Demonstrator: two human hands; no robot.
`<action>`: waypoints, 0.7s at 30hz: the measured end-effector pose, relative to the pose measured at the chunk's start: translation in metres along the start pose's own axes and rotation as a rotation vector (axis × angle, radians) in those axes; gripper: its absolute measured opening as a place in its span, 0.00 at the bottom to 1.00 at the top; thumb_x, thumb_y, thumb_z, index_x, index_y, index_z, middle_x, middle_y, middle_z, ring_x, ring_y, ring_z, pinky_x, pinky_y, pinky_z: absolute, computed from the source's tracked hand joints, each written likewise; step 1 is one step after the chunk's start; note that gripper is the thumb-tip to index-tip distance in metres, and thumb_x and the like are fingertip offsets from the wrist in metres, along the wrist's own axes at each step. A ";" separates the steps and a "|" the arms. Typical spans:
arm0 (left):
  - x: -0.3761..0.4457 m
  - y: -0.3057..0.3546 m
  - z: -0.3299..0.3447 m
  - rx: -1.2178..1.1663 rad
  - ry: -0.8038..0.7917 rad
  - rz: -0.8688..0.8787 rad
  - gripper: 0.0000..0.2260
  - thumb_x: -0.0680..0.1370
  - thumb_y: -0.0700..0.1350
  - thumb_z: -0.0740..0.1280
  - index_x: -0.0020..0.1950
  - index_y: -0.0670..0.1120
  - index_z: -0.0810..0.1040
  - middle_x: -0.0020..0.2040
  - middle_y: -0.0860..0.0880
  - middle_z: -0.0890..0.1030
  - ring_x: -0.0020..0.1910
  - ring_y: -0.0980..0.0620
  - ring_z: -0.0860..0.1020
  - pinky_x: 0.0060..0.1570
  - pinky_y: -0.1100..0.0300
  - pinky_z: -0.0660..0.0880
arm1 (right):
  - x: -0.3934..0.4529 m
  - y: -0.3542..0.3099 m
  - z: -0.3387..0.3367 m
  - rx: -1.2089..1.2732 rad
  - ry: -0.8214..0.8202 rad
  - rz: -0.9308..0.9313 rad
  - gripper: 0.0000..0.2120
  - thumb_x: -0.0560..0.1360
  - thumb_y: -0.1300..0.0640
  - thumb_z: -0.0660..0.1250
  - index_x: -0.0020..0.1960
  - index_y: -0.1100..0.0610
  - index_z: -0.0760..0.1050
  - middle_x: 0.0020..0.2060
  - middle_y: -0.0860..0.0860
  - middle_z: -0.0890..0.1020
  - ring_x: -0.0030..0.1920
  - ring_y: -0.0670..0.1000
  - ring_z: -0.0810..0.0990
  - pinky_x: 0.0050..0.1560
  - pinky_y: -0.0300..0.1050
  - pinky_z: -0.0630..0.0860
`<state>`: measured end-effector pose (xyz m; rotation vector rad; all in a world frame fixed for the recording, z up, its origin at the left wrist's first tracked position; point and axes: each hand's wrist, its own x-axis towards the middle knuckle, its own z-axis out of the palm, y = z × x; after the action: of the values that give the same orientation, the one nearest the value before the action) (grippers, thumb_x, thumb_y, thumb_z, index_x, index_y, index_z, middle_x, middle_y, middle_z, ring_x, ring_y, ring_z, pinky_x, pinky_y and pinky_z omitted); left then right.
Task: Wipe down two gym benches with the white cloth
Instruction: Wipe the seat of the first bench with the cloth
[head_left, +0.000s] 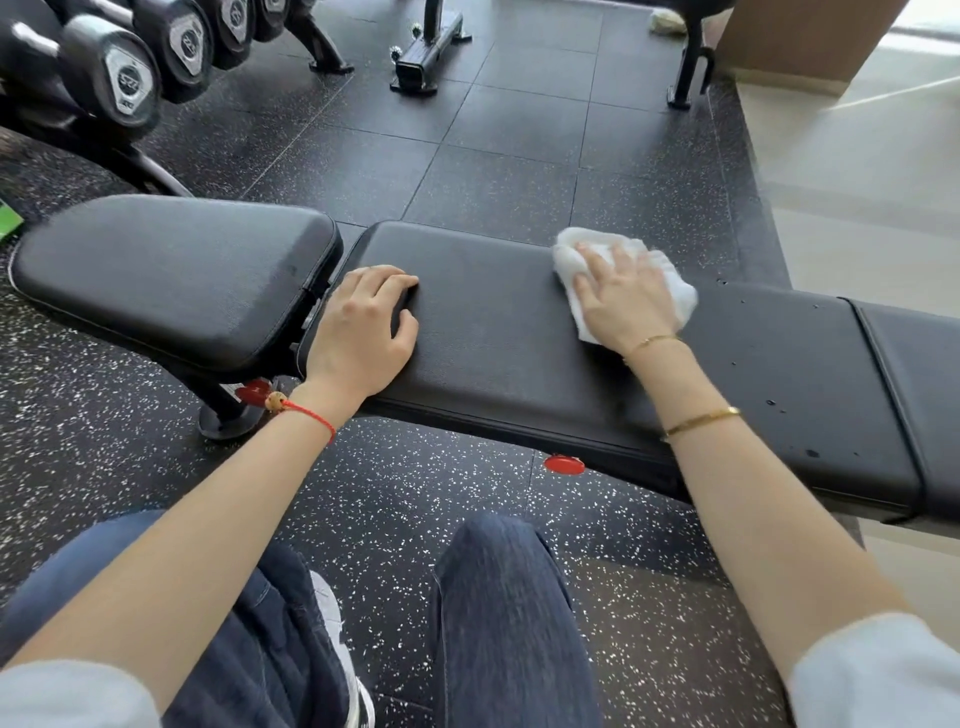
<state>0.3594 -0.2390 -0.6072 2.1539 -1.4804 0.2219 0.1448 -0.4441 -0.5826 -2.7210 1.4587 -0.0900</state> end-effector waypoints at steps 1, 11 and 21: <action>0.000 0.000 0.000 0.000 -0.002 -0.001 0.17 0.77 0.44 0.62 0.65 0.44 0.76 0.63 0.47 0.77 0.65 0.45 0.72 0.70 0.52 0.67 | 0.004 -0.021 0.001 0.006 0.001 -0.046 0.23 0.83 0.45 0.48 0.77 0.46 0.57 0.76 0.57 0.61 0.76 0.62 0.56 0.76 0.58 0.53; -0.001 -0.004 -0.003 -0.034 -0.005 0.013 0.17 0.78 0.44 0.62 0.66 0.45 0.77 0.64 0.48 0.78 0.66 0.47 0.72 0.71 0.52 0.67 | -0.001 -0.008 0.006 0.046 0.042 -0.187 0.23 0.82 0.45 0.51 0.77 0.45 0.58 0.77 0.55 0.61 0.77 0.59 0.56 0.78 0.53 0.47; -0.002 0.000 -0.003 -0.019 -0.006 -0.007 0.17 0.77 0.45 0.63 0.66 0.46 0.76 0.64 0.49 0.77 0.66 0.47 0.71 0.70 0.51 0.68 | -0.085 -0.021 0.004 0.076 0.027 -0.270 0.24 0.82 0.43 0.51 0.77 0.43 0.58 0.78 0.53 0.60 0.78 0.60 0.54 0.78 0.54 0.48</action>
<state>0.3597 -0.2362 -0.6057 2.1461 -1.4729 0.1983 0.1160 -0.3619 -0.5872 -2.8457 1.0609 -0.1900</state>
